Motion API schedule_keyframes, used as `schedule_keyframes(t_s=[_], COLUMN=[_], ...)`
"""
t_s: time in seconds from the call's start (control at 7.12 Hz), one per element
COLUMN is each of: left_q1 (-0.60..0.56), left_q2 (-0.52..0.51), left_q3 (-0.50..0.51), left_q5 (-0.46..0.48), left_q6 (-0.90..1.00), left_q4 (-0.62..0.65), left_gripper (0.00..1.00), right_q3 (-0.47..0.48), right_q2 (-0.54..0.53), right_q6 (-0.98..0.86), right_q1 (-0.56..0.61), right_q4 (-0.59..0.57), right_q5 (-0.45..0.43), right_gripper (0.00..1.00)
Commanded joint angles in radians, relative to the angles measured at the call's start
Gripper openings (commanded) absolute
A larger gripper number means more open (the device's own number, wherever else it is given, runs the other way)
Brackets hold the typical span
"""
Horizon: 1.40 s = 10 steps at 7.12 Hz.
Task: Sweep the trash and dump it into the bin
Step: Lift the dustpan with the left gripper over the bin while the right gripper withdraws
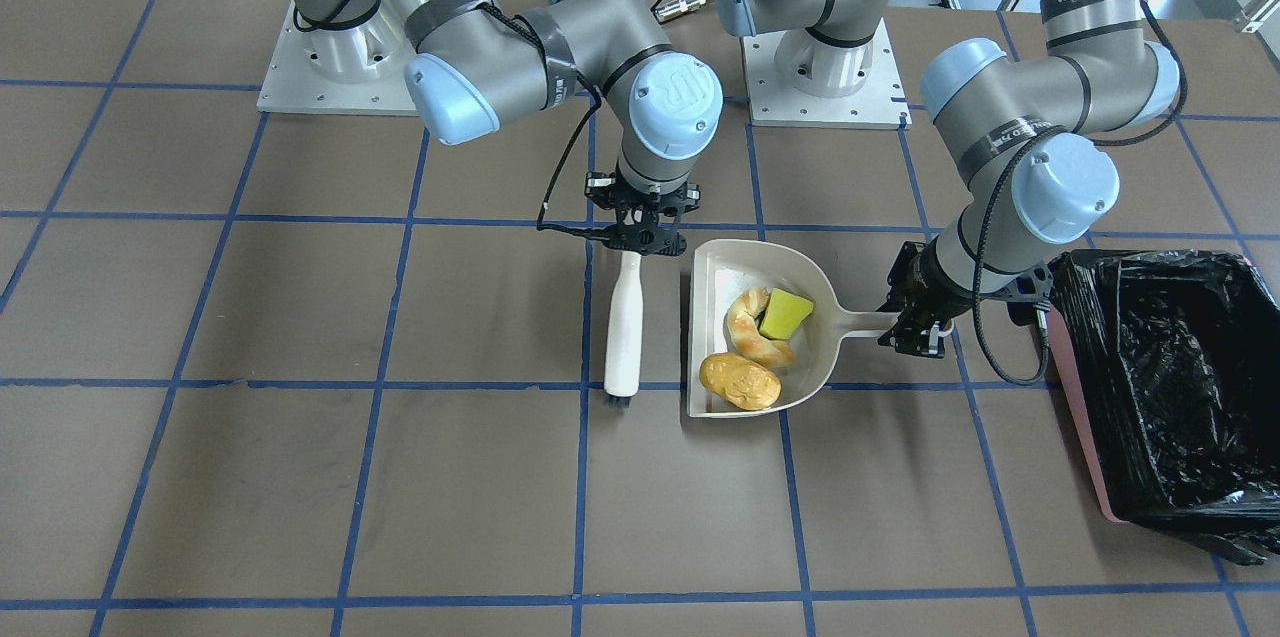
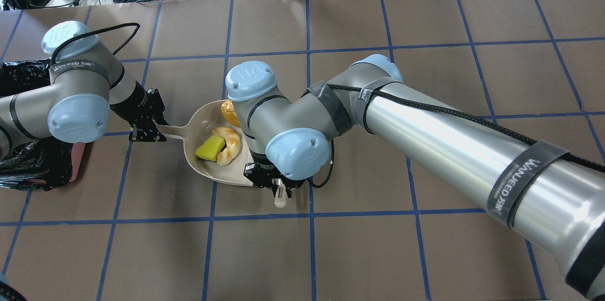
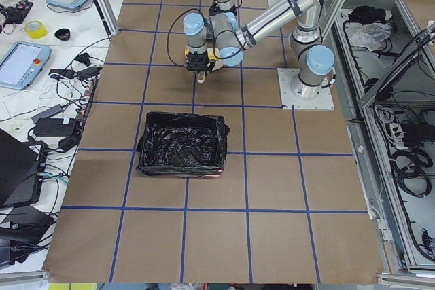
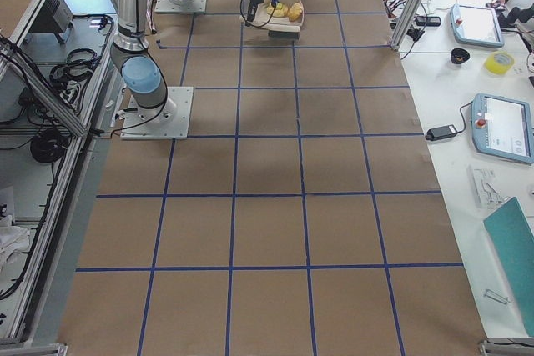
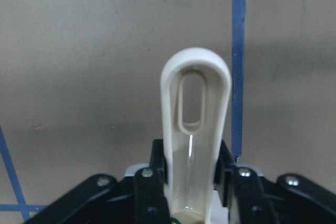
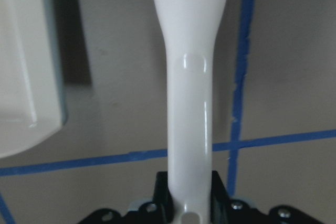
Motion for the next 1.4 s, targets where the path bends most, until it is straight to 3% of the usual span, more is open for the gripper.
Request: schedule_keyframes(t_s=[0.0, 0.28, 0.42, 0.56, 0.84, 1.26], left_q1=[0.011, 0.051, 0.104, 0.170, 0.292, 0.416], left_q2=[0.011, -0.004, -0.010, -0.014, -0.034, -0.088], left_q3=[0.078, 0.282, 0.354, 0.408, 0.495, 0.612], left_q5=[-0.073, -0.063, -0.050, -0.050, -0.050, -0.052], left_q6=[0.027, 0.162, 0.252, 0.376, 0.538, 0.775], left_q4=[-0.099, -0.232, -0.274, -0.277, -0.276, -0.265], left_gripper=[0.00, 0.00, 0.00, 0.00, 0.00, 0.00], right_q3=[-0.002, 0.013, 0.031, 0.045, 0.058, 0.102], right_q2=[-0.032, -0.061, -0.061, -0.058, -0.061, -0.060], right_q6=[-0.055, -0.188, -0.339, -0.524, -0.728, -0.950], right_q1=[-0.155, -0.342, -0.450, -0.566, -0.772, -0.914], right_q4=[0.071, 0.072, 0.051, -0.019, -0.085, -0.211], right_q5=[-0.114, -0.128, -0.142, -0.187, -0.188, -0.192], right_gripper=[0.00, 0.00, 0.00, 0.00, 0.00, 0.00])
